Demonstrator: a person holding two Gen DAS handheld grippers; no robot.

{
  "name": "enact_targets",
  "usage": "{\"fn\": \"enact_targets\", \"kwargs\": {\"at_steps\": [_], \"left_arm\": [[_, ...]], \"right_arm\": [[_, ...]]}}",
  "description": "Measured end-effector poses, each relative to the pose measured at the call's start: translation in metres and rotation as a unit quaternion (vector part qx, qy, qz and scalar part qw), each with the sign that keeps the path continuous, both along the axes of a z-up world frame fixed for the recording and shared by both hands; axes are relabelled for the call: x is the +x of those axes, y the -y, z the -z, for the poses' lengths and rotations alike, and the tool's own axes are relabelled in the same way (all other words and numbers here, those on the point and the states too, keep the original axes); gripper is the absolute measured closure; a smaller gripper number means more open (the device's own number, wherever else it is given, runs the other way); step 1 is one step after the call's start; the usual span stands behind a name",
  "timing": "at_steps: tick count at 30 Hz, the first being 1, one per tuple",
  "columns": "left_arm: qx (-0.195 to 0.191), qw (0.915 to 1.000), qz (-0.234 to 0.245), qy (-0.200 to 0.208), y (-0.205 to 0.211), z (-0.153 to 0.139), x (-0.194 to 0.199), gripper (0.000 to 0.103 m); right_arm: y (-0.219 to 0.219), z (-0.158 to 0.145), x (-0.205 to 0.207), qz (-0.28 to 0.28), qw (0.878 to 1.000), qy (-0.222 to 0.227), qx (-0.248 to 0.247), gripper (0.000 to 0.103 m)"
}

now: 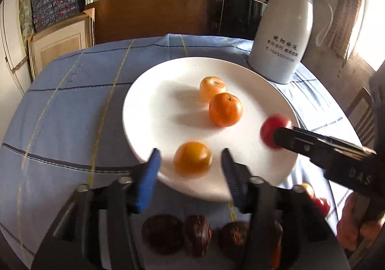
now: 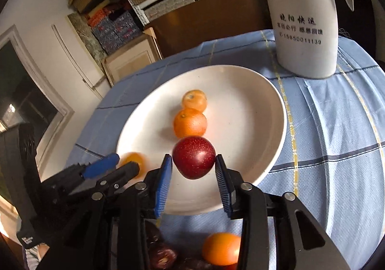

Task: Organize fruits
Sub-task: 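Carry a red plum in the right tool while the left carries a tangerine to the plate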

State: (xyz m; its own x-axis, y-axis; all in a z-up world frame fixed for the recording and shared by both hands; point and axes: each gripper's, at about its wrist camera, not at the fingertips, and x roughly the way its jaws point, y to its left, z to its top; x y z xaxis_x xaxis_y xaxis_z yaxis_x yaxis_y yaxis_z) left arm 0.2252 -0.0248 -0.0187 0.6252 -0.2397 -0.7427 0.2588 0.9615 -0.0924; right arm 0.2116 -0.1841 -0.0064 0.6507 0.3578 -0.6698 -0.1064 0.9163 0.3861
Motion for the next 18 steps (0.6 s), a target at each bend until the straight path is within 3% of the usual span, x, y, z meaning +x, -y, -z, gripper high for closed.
{"fn": "enact_targets", "kwargs": {"at_steps": [1, 5, 12, 18], "left_arm": [[-0.003, 1.0000, 0.003, 0.002, 0.000, 0.001, -0.001, 0.042], [0.024, 0.9989, -0.017, 0.036, -0.012, -0.005, -0.021, 0.011], [0.016, 0.9984, -0.048, 0.026, -0.047, 0.002, -0.061, 0.004], [0.053, 0.9970, -0.053, 0.017, -0.046, 0.018, -0.082, 0.004]], "right_arm": [[0.003, -0.001, -0.001, 0.003, 1.000, 0.005, 0.003, 0.058], [0.010, -0.014, -0.018, 0.015, 0.999, 0.031, 0.004, 0.051], [0.022, -0.018, -0.072, 0.028, 0.998, 0.058, -0.003, 0.030], [0.041, -0.006, -0.108, 0.041, 0.998, 0.045, 0.015, 0.016]]}}
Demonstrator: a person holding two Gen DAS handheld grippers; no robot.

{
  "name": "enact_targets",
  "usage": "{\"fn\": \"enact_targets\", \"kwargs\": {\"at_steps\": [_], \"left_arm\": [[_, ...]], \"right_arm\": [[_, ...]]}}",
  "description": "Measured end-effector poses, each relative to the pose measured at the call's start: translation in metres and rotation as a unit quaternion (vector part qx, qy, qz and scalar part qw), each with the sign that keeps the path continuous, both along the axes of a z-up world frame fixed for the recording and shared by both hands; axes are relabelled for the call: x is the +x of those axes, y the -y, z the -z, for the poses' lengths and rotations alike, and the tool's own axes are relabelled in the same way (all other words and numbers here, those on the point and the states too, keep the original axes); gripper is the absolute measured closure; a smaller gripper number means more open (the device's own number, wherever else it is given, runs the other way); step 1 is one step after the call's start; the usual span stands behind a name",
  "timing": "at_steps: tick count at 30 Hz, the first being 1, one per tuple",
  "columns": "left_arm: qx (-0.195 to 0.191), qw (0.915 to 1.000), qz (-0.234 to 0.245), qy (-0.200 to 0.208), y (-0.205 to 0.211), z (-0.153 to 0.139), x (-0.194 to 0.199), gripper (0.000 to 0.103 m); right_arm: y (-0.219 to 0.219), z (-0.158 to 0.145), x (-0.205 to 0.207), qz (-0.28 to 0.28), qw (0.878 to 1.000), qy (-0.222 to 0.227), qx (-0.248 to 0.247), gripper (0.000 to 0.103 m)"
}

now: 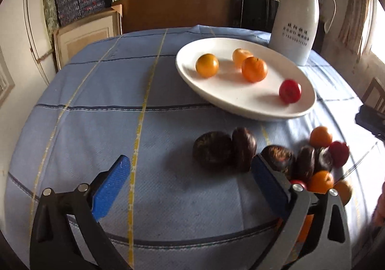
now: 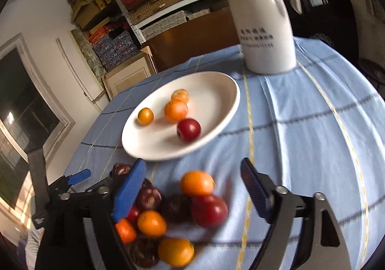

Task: Organize fruits
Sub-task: 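Carry a red plum in the right tool while the left carries a tangerine to the plate, then carry a red plum in the right tool while the left carries a brown date to the plate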

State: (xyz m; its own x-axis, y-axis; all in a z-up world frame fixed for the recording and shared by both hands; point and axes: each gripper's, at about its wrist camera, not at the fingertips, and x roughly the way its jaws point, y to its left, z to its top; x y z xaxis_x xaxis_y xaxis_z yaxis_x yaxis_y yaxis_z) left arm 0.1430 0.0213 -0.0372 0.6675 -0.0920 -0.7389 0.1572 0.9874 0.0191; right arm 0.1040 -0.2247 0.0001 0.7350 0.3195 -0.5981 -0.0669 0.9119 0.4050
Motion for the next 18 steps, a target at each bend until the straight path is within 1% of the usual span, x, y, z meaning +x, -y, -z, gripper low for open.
{"fn": "enact_targets", "kwargs": {"at_steps": [3, 6, 10, 12, 15, 18], "left_arm": [[0.018, 0.9998, 0.001, 0.006, 0.006, 0.003, -0.005, 0.004], [0.035, 0.9993, 0.002, 0.012, 0.012, 0.006, -0.006, 0.004], [0.043, 0.9990, 0.012, 0.007, 0.018, 0.009, -0.002, 0.004], [0.039, 0.9991, 0.016, 0.004, 0.019, 0.009, 0.003, 0.004], [0.035, 0.9992, 0.018, 0.009, 0.022, 0.008, 0.011, 0.004], [0.046, 0.9986, 0.021, 0.015, 0.027, 0.008, 0.017, 0.004]], "right_arm": [[0.015, 0.003, -0.007, 0.012, 0.999, -0.005, 0.032, 0.016], [0.022, 0.004, -0.008, 0.021, 0.999, -0.008, 0.046, 0.016], [0.021, 0.007, -0.007, 0.017, 0.999, -0.016, 0.046, 0.016], [0.018, 0.006, -0.006, 0.015, 0.999, -0.017, 0.040, 0.015], [0.014, 0.006, -0.007, 0.015, 0.999, -0.019, 0.035, 0.015], [0.013, 0.007, -0.005, 0.015, 0.999, -0.022, 0.031, 0.015]]}}
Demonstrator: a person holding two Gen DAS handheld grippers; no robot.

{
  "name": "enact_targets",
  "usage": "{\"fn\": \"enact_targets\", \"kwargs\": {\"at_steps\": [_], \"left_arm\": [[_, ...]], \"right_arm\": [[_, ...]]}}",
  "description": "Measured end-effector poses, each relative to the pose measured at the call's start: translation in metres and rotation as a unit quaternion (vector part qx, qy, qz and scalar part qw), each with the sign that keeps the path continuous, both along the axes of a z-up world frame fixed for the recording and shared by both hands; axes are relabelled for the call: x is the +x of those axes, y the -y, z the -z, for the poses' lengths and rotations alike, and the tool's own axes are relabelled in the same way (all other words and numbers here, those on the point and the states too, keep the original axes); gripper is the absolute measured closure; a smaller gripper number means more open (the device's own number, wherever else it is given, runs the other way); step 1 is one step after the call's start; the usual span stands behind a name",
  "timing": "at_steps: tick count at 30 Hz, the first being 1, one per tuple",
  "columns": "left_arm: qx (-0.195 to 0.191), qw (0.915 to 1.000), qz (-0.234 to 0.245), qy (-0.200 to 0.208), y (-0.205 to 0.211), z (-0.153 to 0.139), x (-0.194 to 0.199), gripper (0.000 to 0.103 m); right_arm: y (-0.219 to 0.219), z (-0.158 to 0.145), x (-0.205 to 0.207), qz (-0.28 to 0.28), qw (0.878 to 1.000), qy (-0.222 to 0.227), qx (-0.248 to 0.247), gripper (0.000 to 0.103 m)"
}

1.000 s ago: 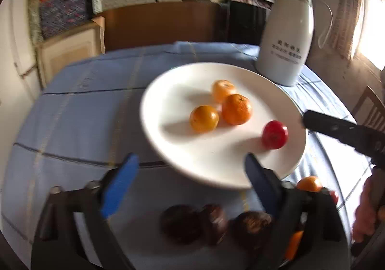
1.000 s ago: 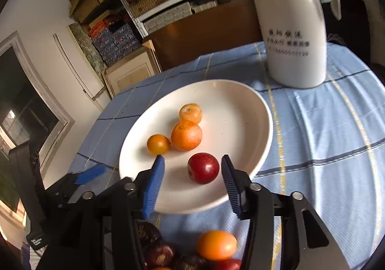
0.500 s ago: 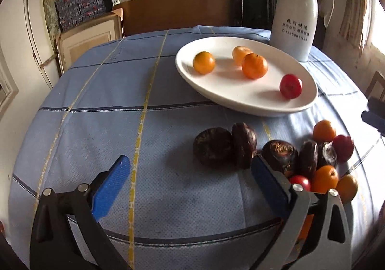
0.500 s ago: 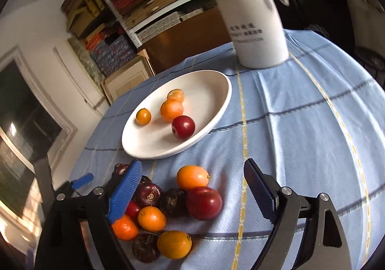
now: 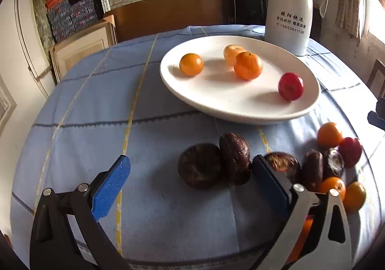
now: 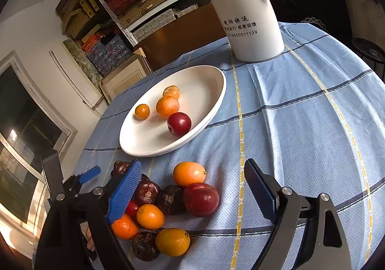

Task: Organize fruits
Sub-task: 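Carry a red plum in the right tool while the left carries a brown date to the plate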

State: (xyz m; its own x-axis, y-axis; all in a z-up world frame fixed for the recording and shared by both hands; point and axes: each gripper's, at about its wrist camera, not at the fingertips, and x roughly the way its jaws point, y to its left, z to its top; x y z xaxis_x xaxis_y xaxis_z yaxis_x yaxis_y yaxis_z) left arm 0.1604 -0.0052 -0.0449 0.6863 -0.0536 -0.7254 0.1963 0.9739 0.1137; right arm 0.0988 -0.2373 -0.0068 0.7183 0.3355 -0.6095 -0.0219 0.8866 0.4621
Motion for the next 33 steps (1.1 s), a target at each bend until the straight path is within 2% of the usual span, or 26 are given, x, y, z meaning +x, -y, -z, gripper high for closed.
{"fn": "enact_targets", "kwargs": {"at_steps": [3, 6, 8, 9, 11, 12, 15, 18, 22, 25, 28, 32, 33], "left_arm": [[0.015, 0.9999, -0.001, -0.006, -0.006, 0.003, 0.002, 0.004], [0.039, 0.9981, -0.042, -0.020, -0.028, 0.007, 0.002, 0.004], [0.018, 0.9971, -0.069, -0.026, -0.047, 0.003, 0.001, 0.004], [-0.015, 0.9970, -0.072, -0.024, -0.055, -0.001, -0.002, 0.004], [-0.058, 0.9962, -0.061, -0.021, -0.060, -0.006, -0.006, 0.004], [-0.067, 0.9962, -0.053, -0.018, -0.059, -0.008, -0.008, 0.004], [-0.049, 0.9980, -0.039, -0.009, -0.050, -0.007, -0.010, 0.004], [-0.063, 0.9975, -0.030, -0.013, -0.044, -0.004, -0.009, 0.005], [-0.071, 0.9975, 0.000, 0.000, -0.032, -0.010, -0.018, 0.024], [-0.052, 0.9982, 0.031, 0.005, -0.016, -0.008, -0.021, 0.024], [-0.034, 0.9976, 0.059, -0.015, -0.003, 0.002, -0.020, 0.023], [-0.062, 0.9952, 0.060, -0.046, -0.008, 0.008, -0.009, 0.023], [-0.075, 0.9940, 0.055, -0.058, -0.013, 0.011, -0.005, 0.028]], "right_arm": [[0.000, 0.000, 0.000, -0.001, 1.000, -0.001, -0.004, 0.015], [0.001, 0.001, 0.000, 0.001, 1.000, -0.001, -0.003, 0.015], [0.001, 0.001, 0.000, 0.000, 1.000, -0.002, -0.002, 0.015], [0.001, 0.001, -0.001, -0.001, 1.000, -0.002, -0.001, 0.015], [0.000, 0.000, -0.002, -0.005, 1.000, 0.000, -0.002, 0.015], [-0.002, -0.002, -0.003, -0.007, 1.000, 0.003, -0.005, 0.015], [-0.006, -0.003, -0.004, -0.012, 1.000, 0.008, -0.013, 0.015], [-0.008, -0.002, -0.004, -0.013, 1.000, 0.006, -0.017, 0.015], [-0.009, -0.001, -0.004, -0.016, 1.000, 0.004, -0.020, 0.015], [-0.010, 0.000, -0.003, -0.017, 1.000, 0.002, -0.022, 0.015], [-0.012, 0.001, -0.002, -0.019, 1.000, -0.001, -0.024, 0.015], [-0.014, 0.002, -0.002, -0.023, 0.999, -0.002, -0.029, 0.015], [-0.016, 0.002, -0.002, -0.024, 0.999, -0.003, -0.031, 0.015]]}}
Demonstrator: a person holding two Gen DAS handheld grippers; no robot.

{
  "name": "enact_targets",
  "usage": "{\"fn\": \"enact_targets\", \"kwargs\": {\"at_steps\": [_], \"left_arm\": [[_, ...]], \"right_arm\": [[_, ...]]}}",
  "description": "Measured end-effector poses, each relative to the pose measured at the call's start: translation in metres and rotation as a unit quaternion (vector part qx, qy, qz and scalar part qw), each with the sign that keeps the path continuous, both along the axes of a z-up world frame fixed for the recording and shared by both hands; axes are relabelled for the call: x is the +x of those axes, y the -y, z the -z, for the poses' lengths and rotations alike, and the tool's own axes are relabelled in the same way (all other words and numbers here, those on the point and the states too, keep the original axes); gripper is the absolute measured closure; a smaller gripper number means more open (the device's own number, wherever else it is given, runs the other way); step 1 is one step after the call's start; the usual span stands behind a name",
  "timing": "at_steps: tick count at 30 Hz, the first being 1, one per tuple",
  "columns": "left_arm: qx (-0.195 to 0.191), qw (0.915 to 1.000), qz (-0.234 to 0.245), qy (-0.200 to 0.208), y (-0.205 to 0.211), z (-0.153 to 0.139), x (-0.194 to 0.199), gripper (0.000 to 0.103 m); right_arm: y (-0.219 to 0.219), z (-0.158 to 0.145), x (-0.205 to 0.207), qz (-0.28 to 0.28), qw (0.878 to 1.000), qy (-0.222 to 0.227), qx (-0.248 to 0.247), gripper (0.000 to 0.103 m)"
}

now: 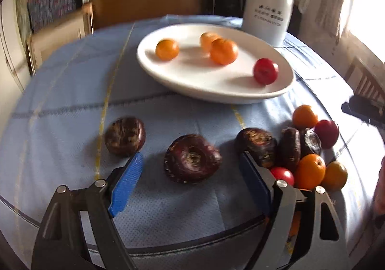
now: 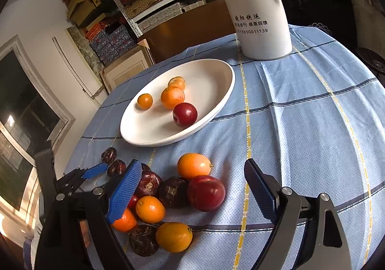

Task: Organize fruits
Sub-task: 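Carry a red plum in the right tool while the left carries a brown date to the plate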

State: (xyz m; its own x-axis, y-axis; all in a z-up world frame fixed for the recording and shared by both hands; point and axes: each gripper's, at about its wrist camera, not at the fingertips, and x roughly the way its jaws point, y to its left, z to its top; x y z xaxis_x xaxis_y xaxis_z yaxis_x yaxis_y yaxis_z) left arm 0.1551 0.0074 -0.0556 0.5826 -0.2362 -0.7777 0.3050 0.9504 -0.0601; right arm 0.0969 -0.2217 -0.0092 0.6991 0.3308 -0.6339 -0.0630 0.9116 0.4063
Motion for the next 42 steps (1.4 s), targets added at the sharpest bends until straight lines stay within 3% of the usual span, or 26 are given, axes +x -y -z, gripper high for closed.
{"fn": "enact_targets", "kwargs": {"at_steps": [1, 3, 5, 7, 9, 11, 14, 17, 24, 29, 33, 34, 36, 37, 38, 42], "left_arm": [[-0.008, 0.9999, -0.014, -0.006, -0.007, 0.001, 0.003, 0.038], [-0.008, 0.9998, -0.017, -0.005, -0.009, 0.001, 0.001, 0.044], [0.000, 0.9999, -0.017, 0.001, -0.008, 0.001, -0.001, 0.058], [0.006, 0.9998, -0.018, 0.005, -0.008, 0.000, -0.004, 0.058], [0.004, 0.9998, -0.020, 0.004, -0.010, 0.000, -0.004, 0.058], [-0.001, 0.9998, -0.022, 0.003, -0.012, 0.000, -0.003, 0.058], [0.004, 0.9998, -0.021, 0.004, -0.011, -0.001, -0.004, 0.058], [0.003, 0.9998, -0.018, 0.004, -0.009, -0.001, -0.004, 0.058], [-0.016, 0.9986, -0.005, 0.050, 0.004, -0.035, -0.010, 0.058], [-0.017, 0.9978, 0.002, 0.065, 0.029, -0.055, 0.020, 0.058], [-0.024, 0.9986, 0.000, 0.048, 0.043, -0.049, 0.052, 0.058], [-0.026, 0.9988, -0.006, 0.042, 0.044, -0.043, 0.059, 0.055], [-0.022, 0.9988, -0.013, 0.043, 0.043, -0.038, 0.063, 0.034], [-0.015, 0.9987, -0.014, 0.047, 0.042, -0.037, 0.061, 0.017], [-0.008, 0.9984, -0.016, 0.054, 0.040, -0.038, 0.058, 0.008], [0.021, 0.9969, -0.030, 0.069, 0.024, -0.041, 0.044, 0.005]], "right_arm": [[-0.001, 0.000, 0.001, -0.001, 1.000, -0.001, -0.002, 0.015], [-0.003, 0.000, 0.000, -0.003, 1.000, -0.001, -0.009, 0.015], [-0.004, 0.001, -0.001, -0.006, 1.000, -0.003, -0.015, 0.015], [-0.004, 0.004, -0.002, -0.007, 1.000, -0.009, -0.020, 0.021], [-0.003, 0.009, -0.002, -0.013, 0.999, -0.025, -0.021, 0.039], [-0.002, 0.017, -0.002, -0.024, 0.999, -0.045, -0.013, 0.048], [-0.004, 0.027, 0.001, -0.028, 0.997, -0.066, -0.016, 0.049], [-0.010, 0.035, 0.003, -0.034, 0.996, -0.071, -0.030, 0.062], [-0.004, 0.006, -0.004, -0.017, 0.999, -0.009, -0.027, 0.064], [-0.013, -0.014, 0.033, -0.018, 0.999, -0.002, -0.034, 0.064], [-0.025, -0.008, 0.072, -0.021, 0.999, -0.012, -0.030, 0.064], [-0.027, -0.006, 0.079, -0.021, 0.999, -0.015, -0.031, 0.064], [-0.025, -0.002, 0.086, -0.018, 1.000, -0.011, -0.019, 0.056], [-0.021, -0.002, 0.085, -0.015, 1.000, -0.006, -0.012, 0.053], [-0.019, -0.002, 0.083, -0.014, 1.000, -0.004, -0.010, 0.049], [-0.008, -0.011, 0.069, -0.002, 1.000, 0.011, 0.002, 0.040]]}}
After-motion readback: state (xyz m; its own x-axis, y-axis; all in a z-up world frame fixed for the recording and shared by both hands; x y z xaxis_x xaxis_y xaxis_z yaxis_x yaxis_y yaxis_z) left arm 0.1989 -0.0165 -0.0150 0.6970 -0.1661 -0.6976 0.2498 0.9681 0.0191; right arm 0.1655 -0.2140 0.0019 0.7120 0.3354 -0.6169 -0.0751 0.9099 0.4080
